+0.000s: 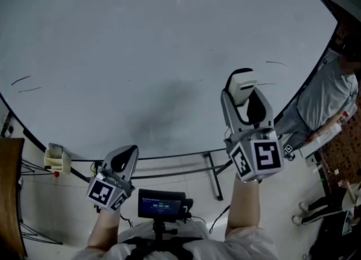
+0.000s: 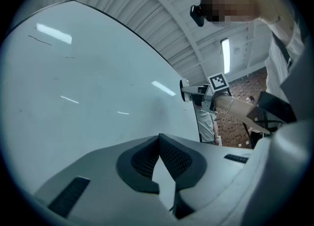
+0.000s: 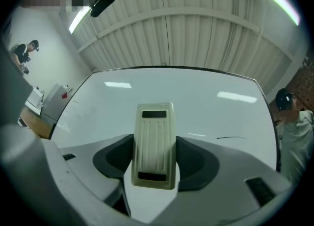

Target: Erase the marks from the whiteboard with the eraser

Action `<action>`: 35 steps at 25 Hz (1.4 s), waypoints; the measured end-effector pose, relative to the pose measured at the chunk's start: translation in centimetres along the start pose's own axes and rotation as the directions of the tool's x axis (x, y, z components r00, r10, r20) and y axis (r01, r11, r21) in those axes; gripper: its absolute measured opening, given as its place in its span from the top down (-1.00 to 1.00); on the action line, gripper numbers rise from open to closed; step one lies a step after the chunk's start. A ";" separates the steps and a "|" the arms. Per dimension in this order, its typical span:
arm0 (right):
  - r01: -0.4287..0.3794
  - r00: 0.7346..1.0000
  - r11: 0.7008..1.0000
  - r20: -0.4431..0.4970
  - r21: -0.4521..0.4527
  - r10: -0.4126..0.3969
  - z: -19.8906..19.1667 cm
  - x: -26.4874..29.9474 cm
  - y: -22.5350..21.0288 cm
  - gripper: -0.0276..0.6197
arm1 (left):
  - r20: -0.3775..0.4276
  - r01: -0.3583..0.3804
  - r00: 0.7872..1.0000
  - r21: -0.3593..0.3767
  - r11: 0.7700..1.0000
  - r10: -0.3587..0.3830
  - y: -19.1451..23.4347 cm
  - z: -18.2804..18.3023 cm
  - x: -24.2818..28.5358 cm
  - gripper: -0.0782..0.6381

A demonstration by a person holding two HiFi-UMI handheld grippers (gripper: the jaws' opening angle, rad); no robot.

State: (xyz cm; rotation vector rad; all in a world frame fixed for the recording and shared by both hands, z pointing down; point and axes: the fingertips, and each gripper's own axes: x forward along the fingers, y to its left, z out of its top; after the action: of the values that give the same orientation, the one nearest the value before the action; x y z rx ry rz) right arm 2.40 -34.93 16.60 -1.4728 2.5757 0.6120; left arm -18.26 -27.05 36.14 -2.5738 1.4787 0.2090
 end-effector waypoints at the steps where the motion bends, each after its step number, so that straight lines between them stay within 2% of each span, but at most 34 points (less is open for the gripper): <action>1: -0.012 1.000 1.000 -0.006 0.010 0.013 -0.4 -0.9 1.0 0.11 | -0.001 0.010 1.000 0.000 1.000 -0.010 -0.3 0.0 -0.3 0.77; 6: -0.047 0.996 0.997 -0.072 0.064 0.051 -4.5 -6.5 5.1 0.11 | -0.011 0.014 1.000 -0.006 1.000 -0.014 -1.4 -0.4 -2.3 0.77; 12: -0.081 0.982 0.987 -0.161 0.140 0.103 -9.4 -11.2 7.2 0.10 | -0.003 -0.010 1.000 0.011 1.000 0.010 -3.1 0.1 -3.8 0.77; 16: -0.102 0.978 0.984 -0.168 0.145 0.126 -9.8 -14.1 7.8 0.10 | -0.008 -0.012 1.000 0.029 1.000 0.013 -6.3 0.3 -4.8 0.77; 18: -0.135 0.969 0.978 -0.184 0.162 0.164 -10.3 -16.0 8.4 0.10 | -0.011 -0.020 1.000 0.029 0.999 0.021 -8.3 0.4 -5.4 0.77; 24: -0.196 0.934 0.955 -0.256 0.222 0.251 -12.0 -23.2 9.0 0.10 | -0.089 -0.017 0.996 -0.028 0.999 0.015 -15.9 -0.3 -7.3 0.77; 29: -0.240 0.911 0.939 -0.277 0.245 0.305 -12.5 -28.7 9.0 0.10 | -0.069 -0.044 0.997 0.000 0.999 0.044 -21.4 0.5 -9.1 0.77; 32: -0.240 0.912 0.938 -0.273 0.251 0.306 -12.8 -31.4 9.1 0.10 | -0.066 -0.043 0.997 0.028 0.999 0.045 -23.9 1.0 -10.3 0.77; 35: -0.251 0.908 0.931 -0.269 0.266 0.322 -12.8 -33.5 9.7 0.10 | -0.055 -0.077 0.995 0.028 0.997 0.078 -24.9 1.5 -11.7 0.77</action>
State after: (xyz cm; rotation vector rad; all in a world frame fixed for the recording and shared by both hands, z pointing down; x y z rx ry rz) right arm 13.03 -8.81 40.84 -1.2053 3.0134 0.1044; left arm -2.62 -4.52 38.85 -2.5239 1.5917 0.1268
